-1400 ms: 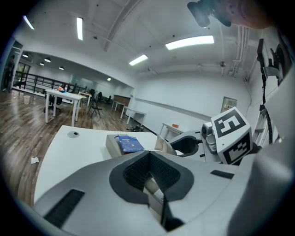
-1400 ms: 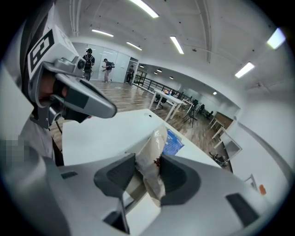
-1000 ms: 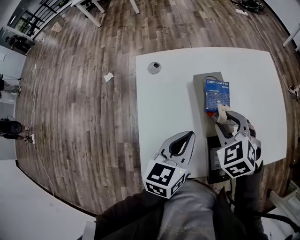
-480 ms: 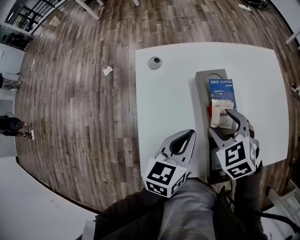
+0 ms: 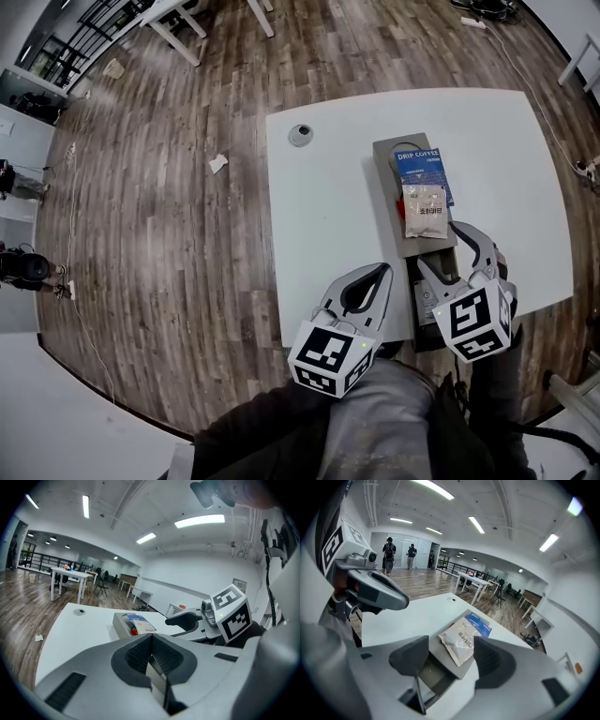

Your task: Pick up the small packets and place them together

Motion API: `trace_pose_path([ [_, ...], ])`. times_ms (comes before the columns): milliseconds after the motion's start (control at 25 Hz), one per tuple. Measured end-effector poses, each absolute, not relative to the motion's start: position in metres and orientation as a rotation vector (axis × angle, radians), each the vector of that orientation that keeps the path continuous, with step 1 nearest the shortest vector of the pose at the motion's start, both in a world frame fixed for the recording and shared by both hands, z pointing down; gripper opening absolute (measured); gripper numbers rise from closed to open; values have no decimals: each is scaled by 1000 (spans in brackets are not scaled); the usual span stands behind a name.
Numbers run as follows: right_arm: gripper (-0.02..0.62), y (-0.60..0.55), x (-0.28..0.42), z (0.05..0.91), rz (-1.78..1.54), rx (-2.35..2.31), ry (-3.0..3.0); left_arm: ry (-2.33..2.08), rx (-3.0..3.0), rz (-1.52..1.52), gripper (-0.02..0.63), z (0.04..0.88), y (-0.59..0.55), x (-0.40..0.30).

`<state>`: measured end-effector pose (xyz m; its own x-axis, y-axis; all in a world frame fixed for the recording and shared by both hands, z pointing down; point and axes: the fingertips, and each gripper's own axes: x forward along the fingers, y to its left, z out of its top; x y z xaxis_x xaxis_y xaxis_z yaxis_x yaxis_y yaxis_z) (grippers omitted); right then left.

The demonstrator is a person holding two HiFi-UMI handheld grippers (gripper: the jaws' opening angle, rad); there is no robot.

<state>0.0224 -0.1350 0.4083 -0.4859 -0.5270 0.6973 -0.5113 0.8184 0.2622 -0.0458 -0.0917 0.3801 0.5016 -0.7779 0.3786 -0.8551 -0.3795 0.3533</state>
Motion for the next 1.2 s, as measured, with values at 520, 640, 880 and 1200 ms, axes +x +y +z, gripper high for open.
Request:
trace_pose_path([
  [520, 293, -61, 87, 389, 2, 924, -2141, -1258, 2403, 232, 3, 346, -31, 7],
  [640, 293, -38, 87, 421, 73, 833, -2108, -1226, 2388, 250, 3, 357, -21, 13],
  [880, 292, -24, 75, 442, 108, 697, -2073, -1224, 2389, 232, 3, 353, -31, 9],
  [1200, 292, -19, 54, 482, 184, 502, -1978, -1231, 2318, 235, 3, 371, -50, -8],
])
